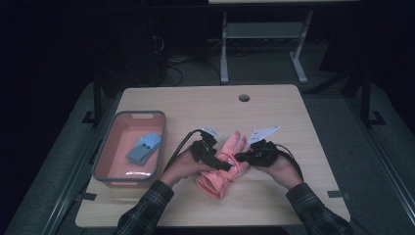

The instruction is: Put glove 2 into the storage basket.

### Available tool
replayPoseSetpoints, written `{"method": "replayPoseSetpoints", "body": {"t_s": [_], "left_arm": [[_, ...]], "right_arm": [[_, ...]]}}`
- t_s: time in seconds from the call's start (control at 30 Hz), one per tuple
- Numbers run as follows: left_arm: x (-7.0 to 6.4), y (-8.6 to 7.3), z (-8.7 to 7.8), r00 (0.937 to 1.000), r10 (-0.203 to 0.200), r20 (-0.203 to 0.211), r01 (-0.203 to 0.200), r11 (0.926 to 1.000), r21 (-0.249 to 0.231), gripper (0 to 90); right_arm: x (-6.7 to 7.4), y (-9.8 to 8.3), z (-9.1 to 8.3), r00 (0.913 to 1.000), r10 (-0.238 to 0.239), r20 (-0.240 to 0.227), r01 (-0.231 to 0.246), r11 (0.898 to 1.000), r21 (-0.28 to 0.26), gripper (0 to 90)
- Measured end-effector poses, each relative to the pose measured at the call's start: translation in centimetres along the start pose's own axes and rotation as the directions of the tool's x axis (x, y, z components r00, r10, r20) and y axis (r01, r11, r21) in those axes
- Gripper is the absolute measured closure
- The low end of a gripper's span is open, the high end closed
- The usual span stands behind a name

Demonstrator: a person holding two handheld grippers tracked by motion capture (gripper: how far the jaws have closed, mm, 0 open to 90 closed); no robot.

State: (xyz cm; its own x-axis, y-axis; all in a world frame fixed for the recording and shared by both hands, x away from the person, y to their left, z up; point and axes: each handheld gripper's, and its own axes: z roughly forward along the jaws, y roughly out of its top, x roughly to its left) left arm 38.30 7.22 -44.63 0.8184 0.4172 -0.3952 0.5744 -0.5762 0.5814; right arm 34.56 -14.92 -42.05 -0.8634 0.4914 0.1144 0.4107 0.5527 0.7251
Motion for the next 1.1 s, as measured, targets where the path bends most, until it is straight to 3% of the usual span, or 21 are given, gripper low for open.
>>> {"method": "replayPoseSetpoints", "body": {"t_s": [0.17,0.47,0.73,0.9,1.1], "left_arm": [[0.2,-0.2,0.5,0.9999,-0.002,0.015,0.002,1.0,0.004,12.3],[0.6,-0.4,1.2,0.9945,-0.061,0.086,0.057,0.9976,0.038,12.2],[0.6,-0.3,1.2,0.9949,-0.061,0.08,0.057,0.9968,0.055,13.2],[0.8,-0.1,0.9,0.9962,-0.078,0.04,0.075,0.9945,0.073,31.3],[0.6,0.0,0.6,0.9961,-0.085,0.025,0.083,0.9942,0.069,51.9]], "right_arm": [[0.2,-0.6,1.0,0.9999,-0.001,0.01,0.001,1.0,0.029,90.0],[0.4,-0.7,1.7,0.9999,-0.01,0.004,0.01,0.999,0.047,90.0],[0.6,-0.7,2.0,0.9998,-0.017,0.011,0.016,0.998,0.058,90.0],[0.6,-0.6,2.2,0.9997,-0.016,0.019,0.014,0.998,0.056,90.0],[0.4,-0.7,1.9,1.0,-0.006,0.003,0.006,0.999,0.036,88.0]]}}
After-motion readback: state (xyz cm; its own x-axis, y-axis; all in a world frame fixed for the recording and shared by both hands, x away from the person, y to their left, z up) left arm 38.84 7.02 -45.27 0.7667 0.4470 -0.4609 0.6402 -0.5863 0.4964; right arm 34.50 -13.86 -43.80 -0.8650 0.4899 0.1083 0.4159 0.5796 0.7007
